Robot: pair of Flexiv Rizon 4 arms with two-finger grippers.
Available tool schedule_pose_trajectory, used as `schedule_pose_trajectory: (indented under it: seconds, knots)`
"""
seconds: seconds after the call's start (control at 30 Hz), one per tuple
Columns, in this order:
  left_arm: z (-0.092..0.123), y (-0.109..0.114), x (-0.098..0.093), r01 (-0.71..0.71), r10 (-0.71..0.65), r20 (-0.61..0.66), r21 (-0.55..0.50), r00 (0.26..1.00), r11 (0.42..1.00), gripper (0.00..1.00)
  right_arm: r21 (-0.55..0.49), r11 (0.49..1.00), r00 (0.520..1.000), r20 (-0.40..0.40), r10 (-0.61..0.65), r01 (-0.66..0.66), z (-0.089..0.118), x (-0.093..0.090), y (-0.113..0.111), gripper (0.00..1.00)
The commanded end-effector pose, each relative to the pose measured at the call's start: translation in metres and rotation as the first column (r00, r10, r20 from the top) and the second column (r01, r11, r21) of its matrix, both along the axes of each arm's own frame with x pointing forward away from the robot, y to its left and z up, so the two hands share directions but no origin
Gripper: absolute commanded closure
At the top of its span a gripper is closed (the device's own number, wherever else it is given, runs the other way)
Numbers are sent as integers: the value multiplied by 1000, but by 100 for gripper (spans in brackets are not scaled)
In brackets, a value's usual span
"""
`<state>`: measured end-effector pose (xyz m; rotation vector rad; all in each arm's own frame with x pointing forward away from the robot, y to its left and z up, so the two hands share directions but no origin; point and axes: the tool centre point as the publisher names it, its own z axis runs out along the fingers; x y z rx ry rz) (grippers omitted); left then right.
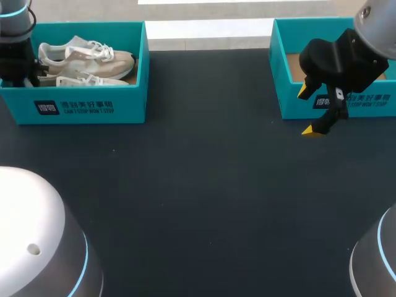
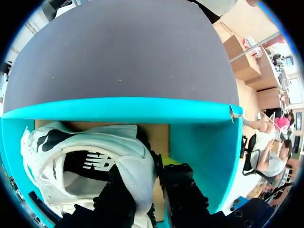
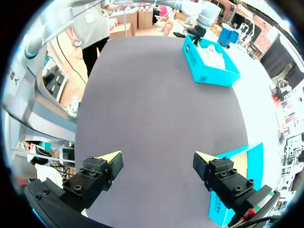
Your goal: Take the shoe out of the shoebox, open the shoe tongue, remove and reinsert the insole, then place the shoe into the shoebox
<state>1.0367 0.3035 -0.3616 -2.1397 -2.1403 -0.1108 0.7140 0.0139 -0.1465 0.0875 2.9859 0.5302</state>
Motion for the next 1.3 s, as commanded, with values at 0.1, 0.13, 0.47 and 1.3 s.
schedule_pose_trajectory:
  seconds: [0.1, 0.13, 0.47, 1.3]
  knots:
    - [24, 1, -3, 19, -19, -7, 21, 1000, 1000, 100, -4, 1000, 1000, -3, -1, 1, -1, 2, 2, 0]
    - [30, 2, -3, 18, -18, -8, 24, 1000, 1000, 100, -4, 1000, 1000, -3, -1, 1, -1, 2, 2, 0]
    - [94, 10, -2, -8, 10, -47, 53, 999, 999, 100, -4, 1000, 1000, -3, -1, 1, -1, 2, 2, 0]
    - [161, 23, 16, 10, -10, -2, 67, 1000, 998, 100, -4, 1000, 1000, -3, -1, 1, -1, 2, 2, 0]
